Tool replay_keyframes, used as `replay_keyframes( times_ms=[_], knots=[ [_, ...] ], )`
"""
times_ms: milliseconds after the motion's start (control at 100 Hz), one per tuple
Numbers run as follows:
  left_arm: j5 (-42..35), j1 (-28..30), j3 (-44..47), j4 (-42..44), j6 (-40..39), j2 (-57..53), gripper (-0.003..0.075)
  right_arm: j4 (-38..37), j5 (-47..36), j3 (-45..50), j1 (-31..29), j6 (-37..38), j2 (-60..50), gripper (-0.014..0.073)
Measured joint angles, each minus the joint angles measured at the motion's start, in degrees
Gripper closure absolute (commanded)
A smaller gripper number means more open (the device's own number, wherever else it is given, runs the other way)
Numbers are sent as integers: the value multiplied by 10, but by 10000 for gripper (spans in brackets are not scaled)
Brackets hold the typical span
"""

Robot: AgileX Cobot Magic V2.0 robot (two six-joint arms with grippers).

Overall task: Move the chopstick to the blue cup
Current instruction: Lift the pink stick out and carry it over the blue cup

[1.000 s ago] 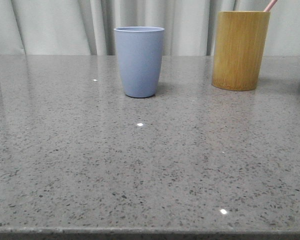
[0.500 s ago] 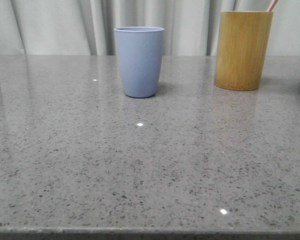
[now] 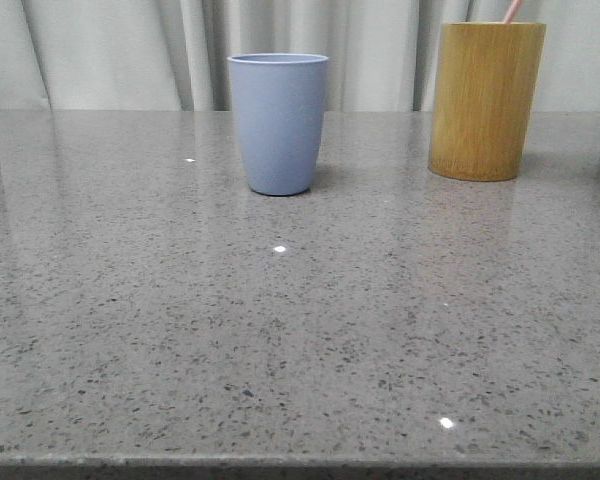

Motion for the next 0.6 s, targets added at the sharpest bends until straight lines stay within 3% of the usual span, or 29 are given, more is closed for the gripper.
replay_keyframes(
  times_ms=[300,600],
  knots=[
    [0,0,0,0,-1,0,132,-20,183,-142,3,0,-34,708],
    [0,0,0,0,-1,0,132,10,210,-172,95,0,-40,708]
  ],
)
